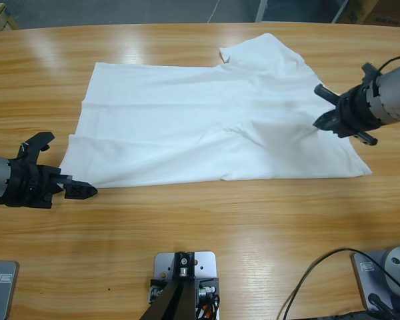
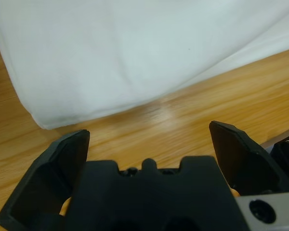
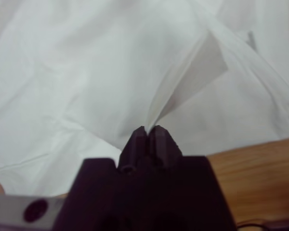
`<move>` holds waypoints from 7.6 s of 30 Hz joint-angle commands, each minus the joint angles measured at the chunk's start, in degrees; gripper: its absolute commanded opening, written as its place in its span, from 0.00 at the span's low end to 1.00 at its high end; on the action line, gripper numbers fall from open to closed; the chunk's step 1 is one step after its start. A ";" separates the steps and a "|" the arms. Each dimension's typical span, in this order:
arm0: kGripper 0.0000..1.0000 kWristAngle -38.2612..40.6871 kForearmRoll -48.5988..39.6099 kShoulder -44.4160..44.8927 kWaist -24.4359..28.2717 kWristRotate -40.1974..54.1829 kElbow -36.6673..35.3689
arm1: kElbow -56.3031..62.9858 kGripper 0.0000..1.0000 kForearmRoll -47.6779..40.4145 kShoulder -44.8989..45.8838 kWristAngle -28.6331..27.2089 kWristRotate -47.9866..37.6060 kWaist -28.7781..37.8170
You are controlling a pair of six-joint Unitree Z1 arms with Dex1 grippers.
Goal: Fold clothes
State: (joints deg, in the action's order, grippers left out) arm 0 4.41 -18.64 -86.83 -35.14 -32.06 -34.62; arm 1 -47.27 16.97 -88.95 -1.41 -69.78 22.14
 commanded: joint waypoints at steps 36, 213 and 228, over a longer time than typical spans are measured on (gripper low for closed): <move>0.96 0.33 0.46 2.31 -1.65 -0.37 1.10 | 3.32 0.76 -0.96 0.58 -8.51 -9.48 24.88; 0.96 1.93 -0.17 2.80 -1.78 -0.28 2.98 | 12.13 0.53 -1.50 -4.07 -14.47 20.47 -0.13; 0.96 2.34 -0.17 4.00 -1.78 -0.20 2.85 | 8.51 0.95 9.36 1.52 -18.99 20.08 1.83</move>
State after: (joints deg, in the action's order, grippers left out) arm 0 5.49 -18.72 -84.07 -36.59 -32.19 -33.10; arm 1 -37.22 22.76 -91.12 -19.16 -49.62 22.56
